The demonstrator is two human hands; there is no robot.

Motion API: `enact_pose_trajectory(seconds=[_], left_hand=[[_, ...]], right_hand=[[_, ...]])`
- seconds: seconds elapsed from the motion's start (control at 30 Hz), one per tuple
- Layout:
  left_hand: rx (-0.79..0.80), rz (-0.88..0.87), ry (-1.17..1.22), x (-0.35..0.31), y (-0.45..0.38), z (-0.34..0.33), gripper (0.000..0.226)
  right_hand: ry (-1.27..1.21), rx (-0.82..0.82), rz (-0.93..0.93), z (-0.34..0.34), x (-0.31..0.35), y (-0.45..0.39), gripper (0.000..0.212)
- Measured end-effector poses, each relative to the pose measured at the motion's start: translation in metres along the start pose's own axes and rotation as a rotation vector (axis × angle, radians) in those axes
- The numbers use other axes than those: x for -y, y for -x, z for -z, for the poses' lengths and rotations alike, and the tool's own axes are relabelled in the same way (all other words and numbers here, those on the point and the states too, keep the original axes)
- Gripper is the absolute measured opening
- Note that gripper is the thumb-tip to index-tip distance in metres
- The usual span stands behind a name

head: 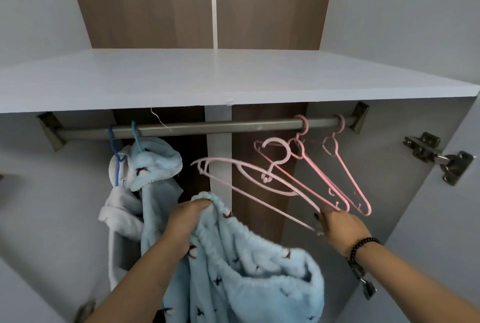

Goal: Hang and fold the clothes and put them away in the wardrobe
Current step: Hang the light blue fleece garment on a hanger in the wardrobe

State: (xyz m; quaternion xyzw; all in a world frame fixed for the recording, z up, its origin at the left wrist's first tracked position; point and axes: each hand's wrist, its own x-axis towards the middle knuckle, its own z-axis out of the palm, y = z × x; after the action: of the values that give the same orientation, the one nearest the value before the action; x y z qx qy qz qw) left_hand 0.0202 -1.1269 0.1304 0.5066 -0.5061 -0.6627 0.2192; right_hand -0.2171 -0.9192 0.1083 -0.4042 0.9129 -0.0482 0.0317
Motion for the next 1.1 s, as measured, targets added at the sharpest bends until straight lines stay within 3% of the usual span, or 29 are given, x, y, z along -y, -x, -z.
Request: enact_pose_trajectory(seconds=[0.1,0.23,0.37,0.53,0.8,0.97,1.1], left_hand=[[-0.032,-0.063,-0.039,-0.005,0.006,-0.018,0.013],[-0.044,-0.093,-0.120,-0.016,0.005,-0.030,0.022],[-0.153,-0.063,-0.099,-0.023,-0.005,-0.015,0.037],[-0.161,-0.094,-0.187,-0.035,-0.009,-0.015,0.033],[0.081,-0.222,-0.243,-0.026,-0.040,-0.001,0.015],[0.009,-0.335,-0.192,-0.045,-0.008,-0.002,0.022],[-0.011,-0.353,-0.259,-0.046,-0.014,-0.008,0.021]], right_hand=[[0.073,-0.121,0.073,0.002,-0.020,0.006,0.006],[0.084,-0.253,0.144,-0.001,-0.042,0.018,0.007],[0.039,-0.147,0.110,-0.011,-0.054,0.048,0.009],[-0.068,-0.065,0.086,-0.030,-0.051,0.064,0.019],[-0.223,-0.171,0.063,-0.018,-0.064,0.059,0.014],[-0.126,-0.164,0.158,-0.019,-0.081,0.064,0.007],[0.007,-0.067,0.190,-0.021,-0.085,0.069,0.022]])
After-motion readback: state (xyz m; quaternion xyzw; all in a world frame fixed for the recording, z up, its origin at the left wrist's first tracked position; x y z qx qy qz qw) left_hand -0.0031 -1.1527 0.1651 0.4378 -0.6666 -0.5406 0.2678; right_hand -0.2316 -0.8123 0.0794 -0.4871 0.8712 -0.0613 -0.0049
